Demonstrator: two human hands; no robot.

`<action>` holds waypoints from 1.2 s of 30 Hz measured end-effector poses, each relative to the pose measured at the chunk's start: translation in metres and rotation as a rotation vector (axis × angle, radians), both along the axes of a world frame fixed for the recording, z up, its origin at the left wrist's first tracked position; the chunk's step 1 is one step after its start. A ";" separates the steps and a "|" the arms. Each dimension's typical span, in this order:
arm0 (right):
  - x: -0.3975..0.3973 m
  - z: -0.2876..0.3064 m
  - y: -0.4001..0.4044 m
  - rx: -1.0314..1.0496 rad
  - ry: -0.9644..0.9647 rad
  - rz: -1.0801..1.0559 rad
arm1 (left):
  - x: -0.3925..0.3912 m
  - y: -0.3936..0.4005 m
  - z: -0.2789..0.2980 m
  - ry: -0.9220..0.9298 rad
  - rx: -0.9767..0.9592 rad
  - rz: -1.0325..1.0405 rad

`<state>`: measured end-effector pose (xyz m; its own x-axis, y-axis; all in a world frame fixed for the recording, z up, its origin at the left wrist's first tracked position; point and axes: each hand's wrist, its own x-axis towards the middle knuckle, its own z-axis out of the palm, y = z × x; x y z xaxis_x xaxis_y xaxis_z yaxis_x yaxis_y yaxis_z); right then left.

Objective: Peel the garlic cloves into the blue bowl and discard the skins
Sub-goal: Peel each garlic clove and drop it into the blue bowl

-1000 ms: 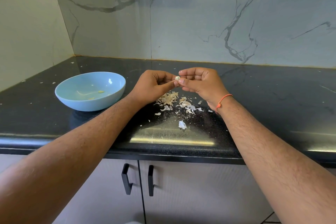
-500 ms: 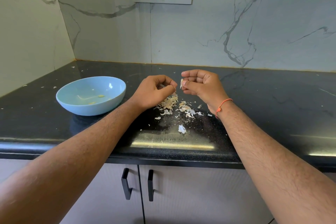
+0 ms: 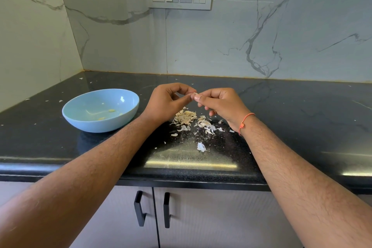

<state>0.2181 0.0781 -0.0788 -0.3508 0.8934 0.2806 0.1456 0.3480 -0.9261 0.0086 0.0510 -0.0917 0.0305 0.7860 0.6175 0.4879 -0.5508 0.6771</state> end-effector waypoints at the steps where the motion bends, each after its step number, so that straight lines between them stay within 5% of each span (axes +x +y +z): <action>1: 0.000 0.000 0.000 0.019 -0.003 -0.008 | 0.000 0.001 0.000 -0.007 -0.006 0.004; 17: -0.010 -0.003 0.003 0.215 0.021 -0.092 | 0.003 -0.001 0.003 -0.236 -0.165 -0.074; 22: -0.002 0.000 0.003 0.243 -0.050 -0.221 | 0.000 0.004 -0.004 -0.036 -0.076 0.019; 27: 0.003 0.028 0.004 0.520 -0.601 -0.318 | -0.001 0.003 -0.005 0.033 -0.056 0.064; 32: -0.016 0.039 0.003 0.660 -1.186 -0.146 | -0.001 0.008 -0.006 0.062 -0.063 0.104; 36: -0.017 0.048 0.011 0.685 -1.182 -0.150 | -0.002 0.009 -0.007 0.068 -0.065 0.124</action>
